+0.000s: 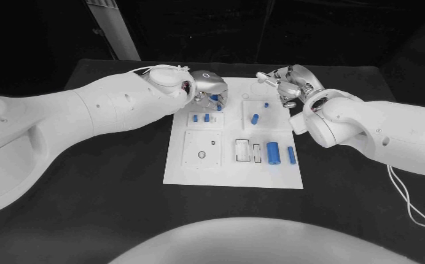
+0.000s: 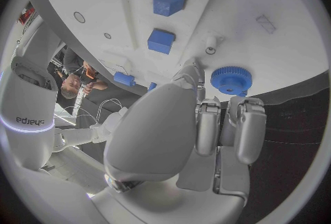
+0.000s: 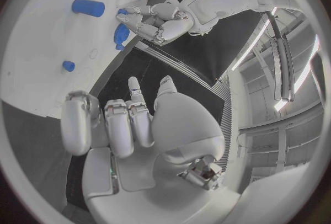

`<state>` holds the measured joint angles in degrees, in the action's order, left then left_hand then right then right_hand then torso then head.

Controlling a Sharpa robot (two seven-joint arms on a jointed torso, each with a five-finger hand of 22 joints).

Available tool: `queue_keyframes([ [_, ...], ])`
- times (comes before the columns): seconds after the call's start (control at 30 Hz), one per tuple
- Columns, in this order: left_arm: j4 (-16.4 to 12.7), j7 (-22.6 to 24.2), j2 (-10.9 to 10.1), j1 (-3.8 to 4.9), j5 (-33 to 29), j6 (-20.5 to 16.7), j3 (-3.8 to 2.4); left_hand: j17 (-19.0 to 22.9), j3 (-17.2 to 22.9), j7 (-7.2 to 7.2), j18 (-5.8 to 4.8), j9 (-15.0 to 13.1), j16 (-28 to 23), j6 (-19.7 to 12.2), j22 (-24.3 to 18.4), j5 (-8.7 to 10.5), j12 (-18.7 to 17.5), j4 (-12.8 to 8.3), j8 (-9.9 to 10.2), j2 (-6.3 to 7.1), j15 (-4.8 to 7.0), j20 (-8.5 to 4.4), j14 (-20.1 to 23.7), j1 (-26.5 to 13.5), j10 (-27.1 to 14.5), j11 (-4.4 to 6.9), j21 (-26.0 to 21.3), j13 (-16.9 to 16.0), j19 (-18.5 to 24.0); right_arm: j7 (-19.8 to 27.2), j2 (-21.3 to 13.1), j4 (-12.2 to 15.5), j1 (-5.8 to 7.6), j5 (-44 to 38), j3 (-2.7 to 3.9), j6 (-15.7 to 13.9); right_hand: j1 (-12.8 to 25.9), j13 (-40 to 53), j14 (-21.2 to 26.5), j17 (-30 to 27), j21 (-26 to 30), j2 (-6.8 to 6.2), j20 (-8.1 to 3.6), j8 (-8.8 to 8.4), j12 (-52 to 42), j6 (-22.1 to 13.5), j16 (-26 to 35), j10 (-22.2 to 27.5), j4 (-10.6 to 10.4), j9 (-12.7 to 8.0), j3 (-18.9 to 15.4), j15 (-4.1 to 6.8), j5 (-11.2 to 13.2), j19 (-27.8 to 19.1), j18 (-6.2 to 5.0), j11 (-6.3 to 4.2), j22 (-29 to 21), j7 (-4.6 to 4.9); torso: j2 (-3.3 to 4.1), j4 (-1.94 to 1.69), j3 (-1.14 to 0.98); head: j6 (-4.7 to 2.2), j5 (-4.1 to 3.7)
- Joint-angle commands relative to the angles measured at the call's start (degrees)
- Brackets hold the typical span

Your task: Assemble the parts on the task board

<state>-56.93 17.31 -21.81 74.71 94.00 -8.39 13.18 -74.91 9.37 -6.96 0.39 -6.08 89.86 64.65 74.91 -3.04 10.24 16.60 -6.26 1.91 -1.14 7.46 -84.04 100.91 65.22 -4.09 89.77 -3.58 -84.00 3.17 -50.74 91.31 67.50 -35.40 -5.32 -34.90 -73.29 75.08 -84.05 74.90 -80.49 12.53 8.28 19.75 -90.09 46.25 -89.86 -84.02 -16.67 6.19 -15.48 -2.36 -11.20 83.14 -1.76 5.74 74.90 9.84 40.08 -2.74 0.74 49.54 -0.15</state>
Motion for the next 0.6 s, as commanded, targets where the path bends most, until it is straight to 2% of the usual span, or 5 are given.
queue_keyframes([
  [0.03,-0.04,2.39,-0.41,-0.23,0.93,-2.58,0.22,-15.09,0.4,-0.16,-0.39,-0.08,0.14,0.49,15.09,0.22,-0.15,0.1,-0.17,-0.35,0.19,-0.43,-5.96,-0.39,0.36,-0.05,0.23,0.08,-6.0,0.31,0.0,-0.05,0.09,0.24,0.03,0.33,-0.47,14.92,-5.95,15.1,-0.14,-0.04,-0.21,0.03,0.09,0.31,-0.14,-5.98,0.03,-0.09,-0.41,0.52,0.05,0.19,-1.01,-0.27,9.15,-0.09,0.01,-0.02,0.02,-0.03,0.08],
  [0.6,-1.42,4.42,-2.56,-0.09,-0.69,-6.02,0.21,-15.09,0.41,-0.23,-0.39,0.0,0.14,0.31,15.09,0.22,-0.59,0.13,0.11,-0.3,0.05,-0.43,-5.96,-1.11,0.51,-0.25,0.23,0.11,-6.0,0.3,-0.12,-0.39,0.07,0.24,0.02,0.37,-0.47,14.92,-5.95,15.1,-0.14,-0.04,-0.21,0.03,0.09,0.31,-0.14,-5.98,0.03,-0.09,-0.41,0.52,0.05,0.19,-1.01,-0.27,9.15,-0.09,-0.06,-0.02,-0.01,-0.02,0.14],
])
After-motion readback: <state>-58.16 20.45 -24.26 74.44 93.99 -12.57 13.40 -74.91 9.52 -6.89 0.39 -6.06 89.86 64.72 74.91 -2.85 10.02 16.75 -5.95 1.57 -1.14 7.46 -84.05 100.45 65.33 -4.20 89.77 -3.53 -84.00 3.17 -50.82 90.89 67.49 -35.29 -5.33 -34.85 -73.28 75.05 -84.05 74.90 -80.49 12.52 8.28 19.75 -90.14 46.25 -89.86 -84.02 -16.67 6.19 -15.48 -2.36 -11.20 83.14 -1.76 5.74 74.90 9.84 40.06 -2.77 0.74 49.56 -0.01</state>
